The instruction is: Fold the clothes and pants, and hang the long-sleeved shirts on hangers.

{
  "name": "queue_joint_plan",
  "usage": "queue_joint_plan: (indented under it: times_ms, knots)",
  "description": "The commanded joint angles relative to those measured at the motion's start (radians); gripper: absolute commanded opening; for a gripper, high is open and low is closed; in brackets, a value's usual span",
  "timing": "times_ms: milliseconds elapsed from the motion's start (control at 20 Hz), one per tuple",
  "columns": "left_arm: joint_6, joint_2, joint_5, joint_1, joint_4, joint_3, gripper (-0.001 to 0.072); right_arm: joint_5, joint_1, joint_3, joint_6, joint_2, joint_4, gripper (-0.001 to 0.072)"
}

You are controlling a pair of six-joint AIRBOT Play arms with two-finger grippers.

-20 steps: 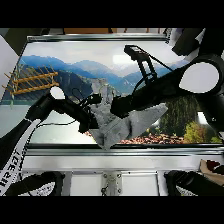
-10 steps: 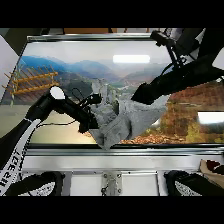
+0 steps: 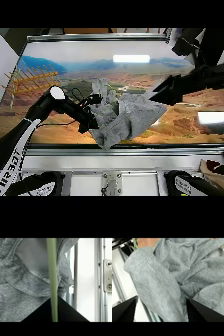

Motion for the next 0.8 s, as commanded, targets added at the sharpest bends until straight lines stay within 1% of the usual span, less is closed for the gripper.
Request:
queue_joint_plan:
  times_ms: [0,50,100,250,350,550,750]
  knots:
    - [0.0,-0.001,-0.002,0.0,0.001,0.0,0.0013,0.081,-0.215,-0.173,-0.37,-0.003,0.203,0.0656]
    - [0.0,-0.001,-0.003,0.0,0.001,0.0,0.0013,0.095,-0.251,-0.215,-0.45,-0.004,0.202,0.0656]
    - [0.0,-0.001,-0.004,0.0,0.001,0.0,0.0013,0.1,-0.272,-0.251,-0.5,-0.006,0.202,0.0656]
    - [0.0,-0.001,-0.003,0.0,0.001,0.0,0.0013,0.104,-0.285,-0.333,-0.6,-0.026,0.2,0.0656]
    - [0.0,-0.001,-0.004,0.001,0.002,0.0,0.0013,0.106,-0.277,-0.349,-0.629,-0.052,0.201,0.0656]
    - [0.0,-0.001,-0.003,0.0,0.002,0.0,0.0013,0.134,-0.247,-0.349,-0.635,-0.114,0.201,0.0656]
    - [0.0,-0.001,-0.003,0.0,0.002,0.0,0.0013,0.133,-0.199,-0.351,-0.676,-0.158,0.201,0.0656]
